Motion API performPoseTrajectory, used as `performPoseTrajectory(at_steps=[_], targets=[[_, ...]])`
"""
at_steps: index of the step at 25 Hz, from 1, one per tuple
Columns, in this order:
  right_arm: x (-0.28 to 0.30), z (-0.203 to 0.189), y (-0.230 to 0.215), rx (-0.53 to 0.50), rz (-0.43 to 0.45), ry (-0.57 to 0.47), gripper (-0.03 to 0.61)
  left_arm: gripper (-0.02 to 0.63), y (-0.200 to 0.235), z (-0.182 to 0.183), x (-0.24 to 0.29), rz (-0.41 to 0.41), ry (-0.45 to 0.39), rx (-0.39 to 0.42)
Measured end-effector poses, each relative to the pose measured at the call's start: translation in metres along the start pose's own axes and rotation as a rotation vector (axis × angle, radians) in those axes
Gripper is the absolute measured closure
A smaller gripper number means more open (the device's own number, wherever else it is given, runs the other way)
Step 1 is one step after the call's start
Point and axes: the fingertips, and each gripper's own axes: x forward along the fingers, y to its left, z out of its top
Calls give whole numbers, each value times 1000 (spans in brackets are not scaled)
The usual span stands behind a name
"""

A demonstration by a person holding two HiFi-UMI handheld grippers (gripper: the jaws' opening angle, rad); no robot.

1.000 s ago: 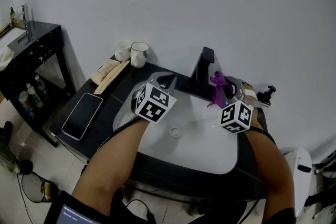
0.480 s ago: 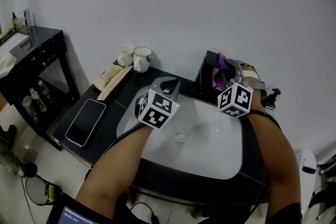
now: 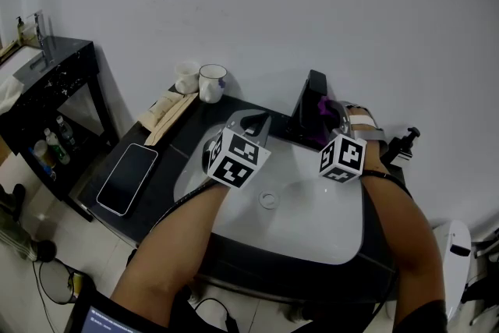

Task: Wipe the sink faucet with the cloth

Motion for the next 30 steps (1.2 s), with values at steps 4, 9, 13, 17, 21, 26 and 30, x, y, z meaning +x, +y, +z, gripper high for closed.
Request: performPoseTrajectory(at_steps=[4,9,13,17,21,26,30], targets=[[1,4,24,-47,36,-9,505,597,0,0,0,1,0,0],[3,9,62,-118,134,-27,505,597,0,0,0,2,2,3],[-2,13,83,-201,143,-29,509,597,0,0,0,-1,3,4],[-7,17,83,-120,143,-46,509,597,0,0,0,1,4,3],[-27,33,96,-23,156,-85,506,597,2,0,0,12,3,1],[-55,70,97,91,128,-143,508,597,14,-4,-3,59,17,-22],[-65,99,84,430,168,-185,508,597,29,3,-11,121,-20,-54]])
